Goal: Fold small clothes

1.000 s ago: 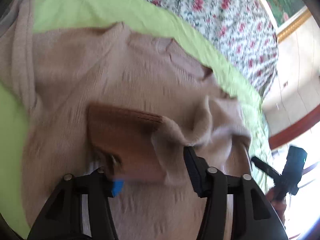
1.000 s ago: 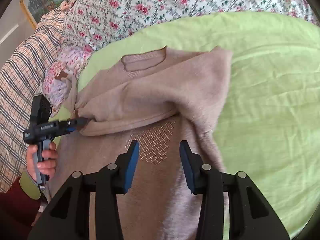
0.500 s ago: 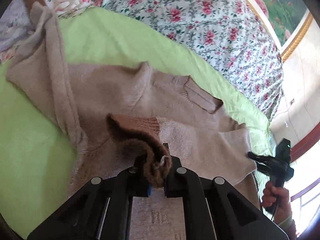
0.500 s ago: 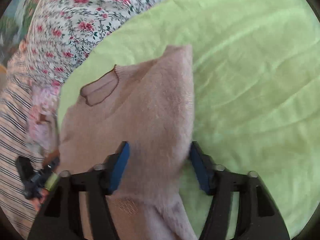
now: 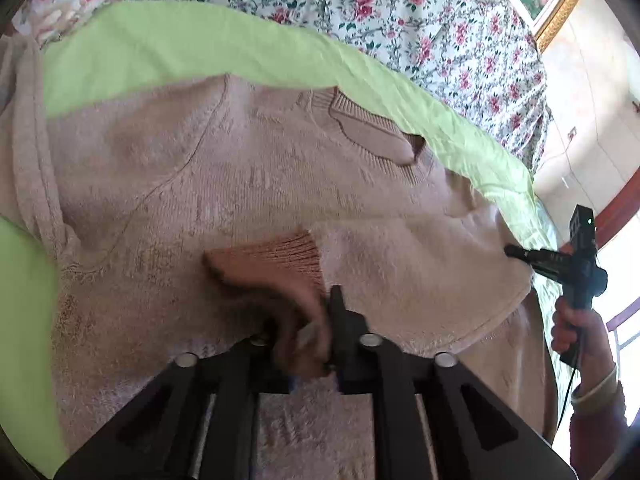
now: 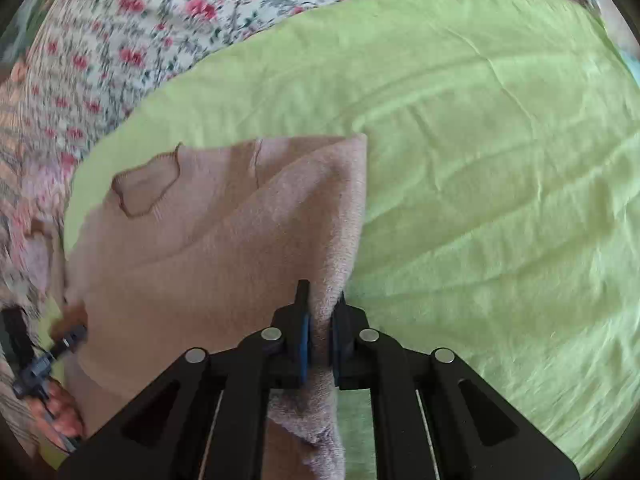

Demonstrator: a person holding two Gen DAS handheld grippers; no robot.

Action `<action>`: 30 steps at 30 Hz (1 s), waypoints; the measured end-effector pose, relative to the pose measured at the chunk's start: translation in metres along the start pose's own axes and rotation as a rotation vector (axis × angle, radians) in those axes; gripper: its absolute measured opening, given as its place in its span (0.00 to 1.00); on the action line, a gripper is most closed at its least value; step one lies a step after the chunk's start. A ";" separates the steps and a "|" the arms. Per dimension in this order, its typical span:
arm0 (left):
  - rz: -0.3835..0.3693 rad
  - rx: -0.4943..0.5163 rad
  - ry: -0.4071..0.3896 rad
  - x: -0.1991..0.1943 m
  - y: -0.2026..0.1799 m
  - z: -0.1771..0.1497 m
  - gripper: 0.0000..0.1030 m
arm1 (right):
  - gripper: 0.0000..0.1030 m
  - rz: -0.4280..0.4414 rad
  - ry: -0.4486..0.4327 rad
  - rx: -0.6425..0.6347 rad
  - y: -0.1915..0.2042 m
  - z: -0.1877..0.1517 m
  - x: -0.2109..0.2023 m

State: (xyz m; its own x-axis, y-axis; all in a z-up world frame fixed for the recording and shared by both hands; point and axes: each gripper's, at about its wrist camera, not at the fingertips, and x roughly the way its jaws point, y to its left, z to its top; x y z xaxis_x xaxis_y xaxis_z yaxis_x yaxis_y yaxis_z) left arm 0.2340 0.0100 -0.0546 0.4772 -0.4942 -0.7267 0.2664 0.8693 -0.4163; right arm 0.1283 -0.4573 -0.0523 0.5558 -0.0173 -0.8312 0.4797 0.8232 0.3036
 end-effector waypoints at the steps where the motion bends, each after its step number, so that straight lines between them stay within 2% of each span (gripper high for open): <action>1: -0.003 0.001 0.008 0.001 0.001 0.000 0.16 | 0.26 -0.007 -0.007 0.005 -0.001 0.000 -0.001; 4: 0.009 0.032 -0.008 0.001 -0.005 0.002 0.15 | 0.31 -0.058 -0.055 -0.014 0.009 -0.005 -0.011; 6: 0.031 0.075 -0.041 -0.005 -0.013 0.001 0.11 | 0.31 -0.027 -0.123 -0.036 0.019 -0.015 -0.026; 9: 0.065 0.128 -0.066 -0.008 -0.023 0.000 0.07 | 0.33 0.049 -0.113 -0.114 0.037 -0.033 -0.026; 12: 0.099 0.192 -0.159 -0.022 -0.033 0.004 0.07 | 0.33 0.073 -0.064 -0.162 0.040 -0.047 -0.019; 13: 0.108 0.198 -0.191 -0.027 -0.034 0.007 0.07 | 0.33 0.033 -0.057 -0.168 0.039 -0.048 -0.017; 14: 0.124 0.189 -0.202 -0.029 -0.031 0.010 0.07 | 0.33 -0.061 -0.060 -0.174 0.036 -0.049 -0.017; 16: 0.121 0.175 -0.186 -0.026 -0.025 0.014 0.07 | 0.33 -0.113 -0.107 -0.167 0.034 -0.047 -0.028; 18: 0.119 0.167 -0.158 -0.021 -0.022 0.014 0.08 | 0.33 -0.106 -0.177 -0.166 0.038 -0.041 -0.045; 19: 0.119 0.161 -0.141 -0.018 -0.021 0.014 0.09 | 0.35 -0.118 -0.179 -0.173 0.039 -0.037 -0.046; 20: 0.124 0.153 -0.123 -0.014 -0.020 0.013 0.11 | 0.39 -0.138 -0.152 -0.175 0.040 -0.031 -0.042; 21: 0.129 0.143 -0.105 -0.011 -0.018 0.012 0.11 | 0.51 -0.125 -0.116 -0.159 0.037 -0.025 -0.035; 22: 0.130 0.134 -0.093 -0.007 -0.016 0.011 0.12 | 0.58 -0.103 -0.100 -0.139 0.034 -0.022 -0.030; 24: 0.135 0.125 -0.079 -0.004 -0.012 0.008 0.14 | 0.58 -0.049 -0.033 -0.081 0.026 -0.016 -0.009; 25: 0.136 0.126 -0.076 -0.003 -0.011 0.006 0.13 | 0.48 -0.028 0.002 -0.069 0.023 -0.019 -0.001; 26: 0.132 0.131 -0.077 -0.003 -0.011 0.005 0.11 | 0.24 0.014 0.024 -0.068 0.022 -0.021 0.004; 27: 0.128 0.141 -0.084 -0.004 -0.013 0.005 0.08 | 0.09 0.015 0.010 -0.067 0.021 -0.022 0.002; 30: 0.115 0.190 -0.133 -0.013 -0.026 0.008 0.08 | 0.08 -0.009 -0.040 -0.059 0.013 -0.023 -0.014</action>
State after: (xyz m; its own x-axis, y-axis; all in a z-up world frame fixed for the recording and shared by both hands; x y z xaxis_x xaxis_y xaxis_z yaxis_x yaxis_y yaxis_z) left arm 0.2274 -0.0064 -0.0305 0.6160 -0.3975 -0.6801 0.3502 0.9115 -0.2155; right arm 0.1113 -0.4332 -0.0478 0.5793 -0.0463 -0.8138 0.4441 0.8551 0.2675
